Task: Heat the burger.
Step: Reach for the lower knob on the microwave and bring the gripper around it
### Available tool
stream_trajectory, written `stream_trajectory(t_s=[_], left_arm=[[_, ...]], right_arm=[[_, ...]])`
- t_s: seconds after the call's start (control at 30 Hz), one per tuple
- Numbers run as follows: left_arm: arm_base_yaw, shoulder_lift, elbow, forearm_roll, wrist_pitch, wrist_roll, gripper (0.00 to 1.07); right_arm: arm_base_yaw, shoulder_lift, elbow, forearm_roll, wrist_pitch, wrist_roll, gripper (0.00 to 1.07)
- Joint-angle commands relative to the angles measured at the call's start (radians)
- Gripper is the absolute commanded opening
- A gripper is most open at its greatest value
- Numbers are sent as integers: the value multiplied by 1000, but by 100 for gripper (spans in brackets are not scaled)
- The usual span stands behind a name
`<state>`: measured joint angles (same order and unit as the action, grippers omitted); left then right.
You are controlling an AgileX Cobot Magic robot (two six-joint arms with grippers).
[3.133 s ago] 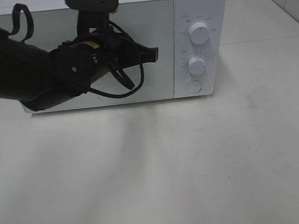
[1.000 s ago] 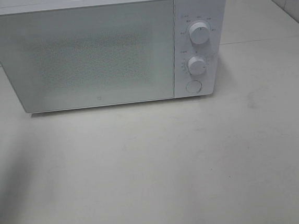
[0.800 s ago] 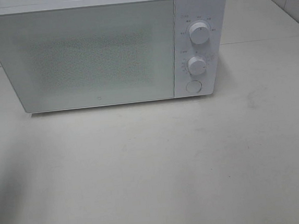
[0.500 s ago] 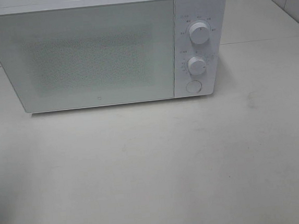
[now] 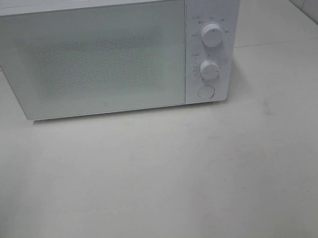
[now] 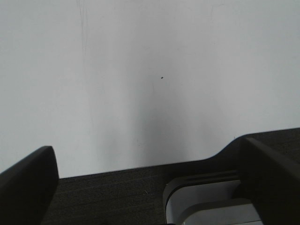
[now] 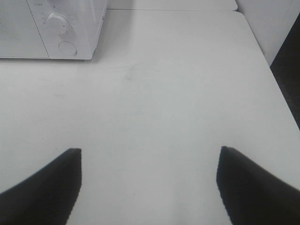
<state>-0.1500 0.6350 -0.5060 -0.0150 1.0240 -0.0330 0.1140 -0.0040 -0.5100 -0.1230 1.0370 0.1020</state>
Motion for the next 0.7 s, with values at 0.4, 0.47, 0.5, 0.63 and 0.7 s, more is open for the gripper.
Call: stream_trajectory(t_s=[0.4, 0.47, 0.5, 0.63, 0.7], left_arm=[[1, -328, 7, -25, 4, 2, 99], [1, -385, 7, -25, 4, 2, 99], [1, -407, 7, -25, 4, 2, 99], [2, -491, 7, -25, 4, 2, 99], [36, -526, 7, -27, 4, 3, 99]], right_arm=[[-7, -27, 3, 3, -5, -1, 76], [-7, -27, 3, 3, -5, -1, 76], [-7, -27, 3, 3, -5, -1, 76], [-7, -27, 3, 3, -5, -1, 76], [-7, -27, 3, 3, -5, -1, 76]])
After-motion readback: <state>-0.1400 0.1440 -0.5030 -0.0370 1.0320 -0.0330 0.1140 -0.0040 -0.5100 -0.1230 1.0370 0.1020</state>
